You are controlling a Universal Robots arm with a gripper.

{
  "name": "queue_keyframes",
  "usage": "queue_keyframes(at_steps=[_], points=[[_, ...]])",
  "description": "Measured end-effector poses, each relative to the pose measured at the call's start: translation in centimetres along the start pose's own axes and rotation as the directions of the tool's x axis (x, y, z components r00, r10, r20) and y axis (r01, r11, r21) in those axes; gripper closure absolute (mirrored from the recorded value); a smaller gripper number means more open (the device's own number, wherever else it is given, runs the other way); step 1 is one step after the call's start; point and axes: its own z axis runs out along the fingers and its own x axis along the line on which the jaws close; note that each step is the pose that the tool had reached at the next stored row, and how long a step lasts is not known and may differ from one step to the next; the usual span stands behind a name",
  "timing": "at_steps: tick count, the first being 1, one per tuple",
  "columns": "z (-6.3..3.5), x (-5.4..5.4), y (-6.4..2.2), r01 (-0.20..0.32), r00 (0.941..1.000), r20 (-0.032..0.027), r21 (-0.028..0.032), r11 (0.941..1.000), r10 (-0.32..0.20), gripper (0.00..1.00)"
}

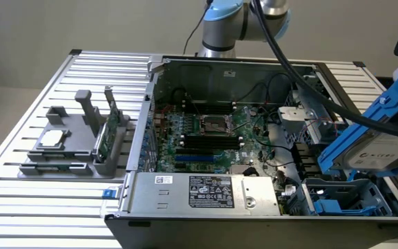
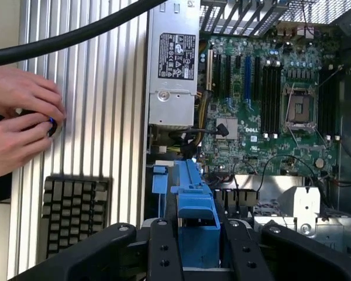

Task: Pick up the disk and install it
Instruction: 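Pick up the disk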

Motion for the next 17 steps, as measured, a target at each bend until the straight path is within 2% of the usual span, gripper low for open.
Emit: queue_keyframes(at_steps=[2, 4, 6, 8, 11, 14, 15, 17], points=[[0.08, 0.2, -0.36, 0.002, 0.9999, 0.0147, 0.0005, 1.0, -0.002, 0.67], [0.36, 0.3, -0.52, 0.002, 0.9998, 0.0199, 0.0007, 1.0, -0.002, 0.67], [0.7, 0.4, -0.56, 0.002, 0.9998, 0.0196, 0.003, 1.0, -0.002, 0.67], [1.02, 0.5, -0.59, 0.002, 0.9998, 0.0192, 0.0083, 1.0, -0.003, 0.67], [1.4, 0.5, -0.63, 0.003, 0.9998, 0.0186, 0.0211, 0.9998, -0.004, 0.67], [1.74, 0.6, -0.4, 0.002, 0.9999, 0.0164, 0.0412, 0.9991, -0.003, 0.67], [1.89, 0.6, -0.22, 0.002, 0.9999, 0.0154, 0.0459, 0.9989, -0.003, 0.67], [2.25, 0.6, 0.15, 0.002, 0.9999, 0.0136, 0.0498, 0.9988, -0.003, 0.67]])
